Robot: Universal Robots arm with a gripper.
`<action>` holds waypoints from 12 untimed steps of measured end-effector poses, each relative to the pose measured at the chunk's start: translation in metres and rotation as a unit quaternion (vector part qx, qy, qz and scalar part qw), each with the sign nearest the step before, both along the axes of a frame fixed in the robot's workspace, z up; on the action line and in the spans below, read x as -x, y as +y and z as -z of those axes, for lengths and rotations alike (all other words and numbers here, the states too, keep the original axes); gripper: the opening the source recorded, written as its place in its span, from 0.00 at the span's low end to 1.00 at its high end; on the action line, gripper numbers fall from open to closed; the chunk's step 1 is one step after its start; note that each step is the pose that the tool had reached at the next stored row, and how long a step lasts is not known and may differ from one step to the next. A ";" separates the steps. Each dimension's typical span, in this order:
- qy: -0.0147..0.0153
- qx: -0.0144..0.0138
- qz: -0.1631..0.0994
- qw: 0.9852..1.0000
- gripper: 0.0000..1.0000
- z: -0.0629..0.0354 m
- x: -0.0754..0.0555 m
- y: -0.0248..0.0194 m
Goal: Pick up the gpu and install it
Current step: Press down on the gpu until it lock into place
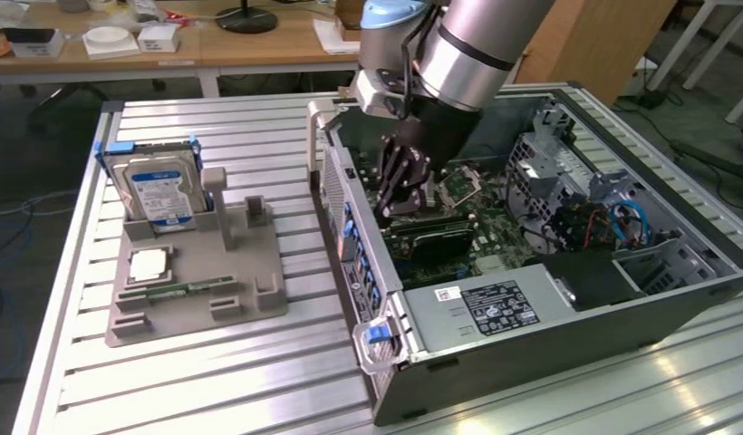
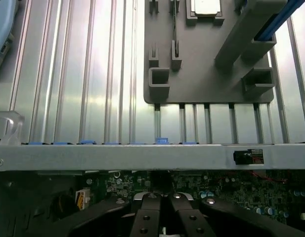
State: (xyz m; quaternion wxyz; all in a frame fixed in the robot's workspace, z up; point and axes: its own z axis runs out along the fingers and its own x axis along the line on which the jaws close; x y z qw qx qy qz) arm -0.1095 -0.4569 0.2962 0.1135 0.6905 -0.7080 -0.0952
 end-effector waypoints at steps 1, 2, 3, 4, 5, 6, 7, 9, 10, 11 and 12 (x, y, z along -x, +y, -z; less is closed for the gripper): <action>0.001 0.000 0.000 1.000 0.10 0.0000 -0.002 0.0000; 0.003 0.000 0.000 1.000 0.10 0.0001 -0.004 0.0000; 0.004 0.000 0.000 1.000 0.10 0.0002 -0.005 0.0000; 0.005 0.000 0.000 1.000 0.10 0.0004 -0.006 0.0000; 0.009 0.000 0.000 1.000 0.10 0.0009 -0.007 0.0000; 0.014 0.000 0.000 1.000 0.10 0.0016 -0.007 0.0000; 0.018 0.000 0.000 1.000 0.10 0.0023 -0.008 0.0000; 0.025 0.000 0.000 1.000 0.10 0.0036 -0.009 0.0000; 0.026 0.000 0.001 1.000 0.10 0.0039 -0.011 0.0000; 0.027 0.000 0.001 1.000 0.10 0.0040 -0.012 0.0000; 0.028 0.000 0.001 1.000 0.10 0.0041 -0.013 0.0000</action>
